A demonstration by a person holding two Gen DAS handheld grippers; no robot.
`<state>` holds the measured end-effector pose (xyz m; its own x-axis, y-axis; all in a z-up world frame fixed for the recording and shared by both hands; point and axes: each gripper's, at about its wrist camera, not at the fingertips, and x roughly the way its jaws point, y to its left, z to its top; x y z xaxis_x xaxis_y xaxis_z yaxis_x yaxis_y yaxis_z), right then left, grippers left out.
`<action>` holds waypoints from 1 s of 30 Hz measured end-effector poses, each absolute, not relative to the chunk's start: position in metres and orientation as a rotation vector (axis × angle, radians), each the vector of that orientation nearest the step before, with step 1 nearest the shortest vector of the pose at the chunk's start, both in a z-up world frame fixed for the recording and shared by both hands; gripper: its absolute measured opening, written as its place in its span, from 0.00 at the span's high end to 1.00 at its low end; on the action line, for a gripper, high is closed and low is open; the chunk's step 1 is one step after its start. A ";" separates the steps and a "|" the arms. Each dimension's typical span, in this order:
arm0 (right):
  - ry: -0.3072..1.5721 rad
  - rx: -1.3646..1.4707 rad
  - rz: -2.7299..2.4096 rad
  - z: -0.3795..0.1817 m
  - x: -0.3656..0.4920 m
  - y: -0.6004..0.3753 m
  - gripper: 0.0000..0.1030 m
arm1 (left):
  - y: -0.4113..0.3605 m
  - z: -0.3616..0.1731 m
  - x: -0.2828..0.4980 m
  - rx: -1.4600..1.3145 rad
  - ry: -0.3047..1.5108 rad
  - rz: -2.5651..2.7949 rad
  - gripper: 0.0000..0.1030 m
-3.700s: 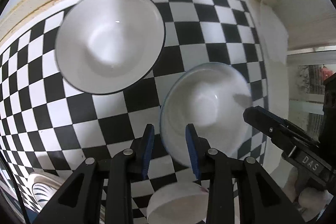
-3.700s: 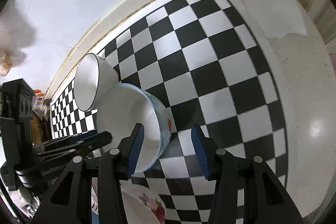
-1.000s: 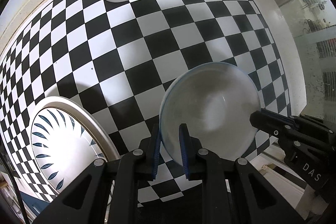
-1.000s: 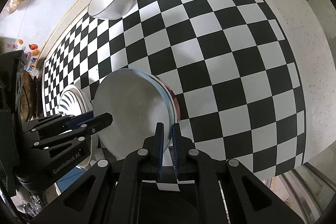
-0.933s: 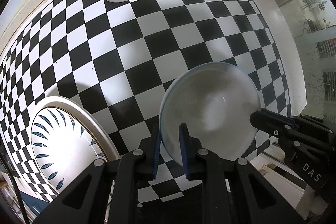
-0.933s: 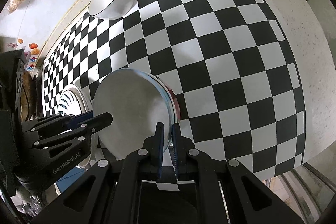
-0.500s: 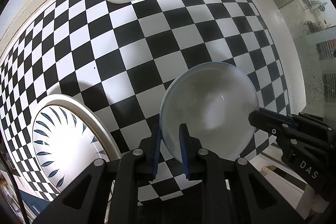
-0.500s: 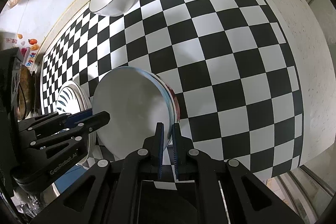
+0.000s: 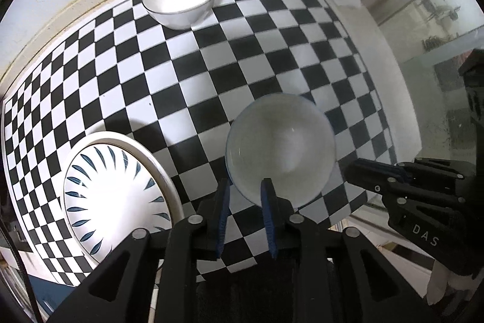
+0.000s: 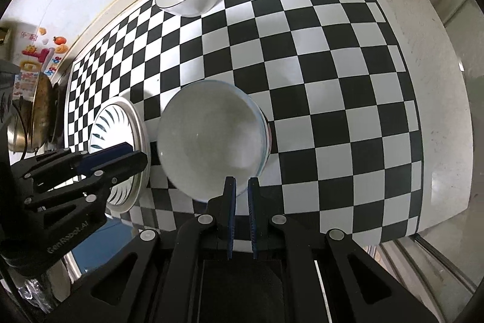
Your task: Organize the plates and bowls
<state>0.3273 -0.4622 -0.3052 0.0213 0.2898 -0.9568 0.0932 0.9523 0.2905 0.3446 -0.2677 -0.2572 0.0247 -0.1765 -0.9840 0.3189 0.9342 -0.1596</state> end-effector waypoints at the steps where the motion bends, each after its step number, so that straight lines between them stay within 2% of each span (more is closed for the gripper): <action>1: 1.549 0.301 0.158 -0.302 0.328 -0.463 0.85 | -0.266 -0.254 0.347 0.106 1.494 -0.381 0.80; 6: 1.536 0.316 0.171 -0.288 0.345 -0.470 0.64 | -0.255 -0.244 0.377 0.032 1.480 -0.352 0.78; 9: 1.512 0.331 0.177 -0.283 0.371 -0.474 0.57 | -0.245 -0.244 0.407 -0.020 1.484 -0.319 0.78; 17: 1.434 0.385 0.179 -0.290 0.483 -0.478 0.56 | -0.210 -0.275 0.511 -0.197 1.529 -0.210 0.78; 22: 1.448 0.445 0.186 -0.322 0.556 -0.472 0.56 | -0.197 -0.315 0.566 -0.256 1.597 -0.151 0.78; 30: 1.536 0.418 0.192 -0.380 0.631 -0.448 0.57 | -0.193 -0.362 0.598 -0.345 1.692 -0.143 0.79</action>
